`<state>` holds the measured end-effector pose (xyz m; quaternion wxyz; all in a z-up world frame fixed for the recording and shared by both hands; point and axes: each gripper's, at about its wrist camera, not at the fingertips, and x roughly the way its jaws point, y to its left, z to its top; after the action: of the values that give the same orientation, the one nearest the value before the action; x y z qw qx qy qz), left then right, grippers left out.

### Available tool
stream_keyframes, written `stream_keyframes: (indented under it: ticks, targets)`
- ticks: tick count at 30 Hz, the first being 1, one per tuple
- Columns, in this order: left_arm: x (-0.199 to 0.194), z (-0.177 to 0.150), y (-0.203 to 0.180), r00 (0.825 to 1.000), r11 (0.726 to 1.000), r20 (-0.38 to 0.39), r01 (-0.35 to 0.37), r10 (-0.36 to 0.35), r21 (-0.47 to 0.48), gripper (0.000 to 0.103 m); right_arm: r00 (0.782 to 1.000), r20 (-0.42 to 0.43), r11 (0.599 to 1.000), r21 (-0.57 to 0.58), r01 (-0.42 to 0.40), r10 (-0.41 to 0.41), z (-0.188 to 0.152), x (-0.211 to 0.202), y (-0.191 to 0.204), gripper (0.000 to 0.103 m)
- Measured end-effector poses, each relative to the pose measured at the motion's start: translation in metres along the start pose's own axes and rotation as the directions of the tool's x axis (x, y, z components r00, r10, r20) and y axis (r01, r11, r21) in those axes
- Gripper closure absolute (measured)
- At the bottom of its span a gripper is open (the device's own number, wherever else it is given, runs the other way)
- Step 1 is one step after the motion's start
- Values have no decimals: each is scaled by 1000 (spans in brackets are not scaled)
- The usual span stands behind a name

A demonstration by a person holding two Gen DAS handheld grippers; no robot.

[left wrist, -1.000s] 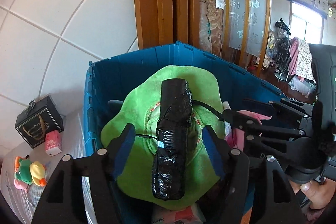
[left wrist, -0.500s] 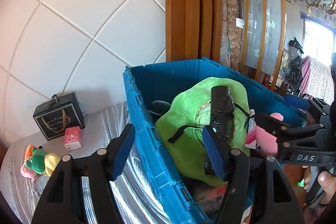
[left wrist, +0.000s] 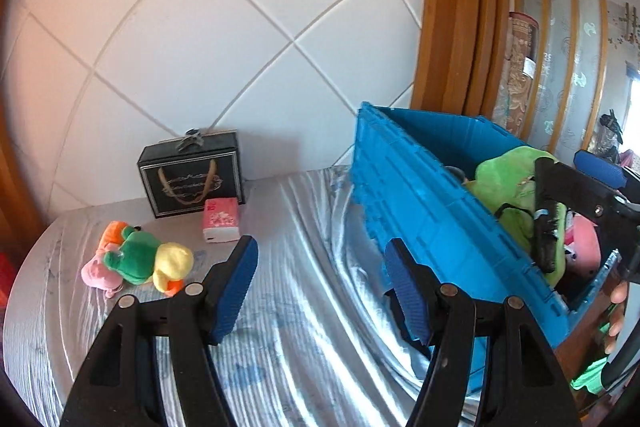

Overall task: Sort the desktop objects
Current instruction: 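Withdraw both grippers from the crate back over the bed, then lower both grippers onto the green frog plush with the yellow duck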

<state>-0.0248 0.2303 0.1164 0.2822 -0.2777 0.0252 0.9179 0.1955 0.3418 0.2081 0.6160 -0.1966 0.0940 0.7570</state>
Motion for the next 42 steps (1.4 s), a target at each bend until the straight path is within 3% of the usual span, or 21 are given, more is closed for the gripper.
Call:
stream_keyframes:
  ticks: [6, 11, 17, 21, 26, 31, 36, 42]
  targets:
    - [8, -23, 92, 994, 993, -52, -102, 99, -66, 38, 994, -66, 995, -43, -88, 85, 3, 44, 75, 0]
    - [20, -48, 175, 976, 973, -112, -201, 189, -110, 38, 977, -157, 988, -32, -153, 146, -5, 94, 130, 0]
    - [48, -79, 265, 952, 949, -181, -275, 247, -154, 38, 930, -302, 976, -1, -218, 208, -25, 166, 186, 0]
    - [78, -95, 308, 942, 940, -234, -286, 241, -186, 38, 897, -376, 969, 12, -246, 232, -38, 210, 215, 0]
    - [119, -101, 338, 933, 943, -266, -290, 241, -163, 38, 863, -438, 967, 72, -246, 252, -55, 274, 235, 0]
    - [166, -94, 350, 935, 962, -279, -254, 219, -99, 38, 806, -531, 965, 122, -233, 261, -82, 344, 254, 0]
    - [215, -93, 349, 928, 980, -322, -200, 186, -10, 38, 778, -566, 962, 156, -224, 273, -97, 387, 263, 0]
    - [231, -93, 363, 928, 980, -324, -200, 185, -13, 38, 714, -621, 946, 181, -269, 322, -125, 438, 295, 0]
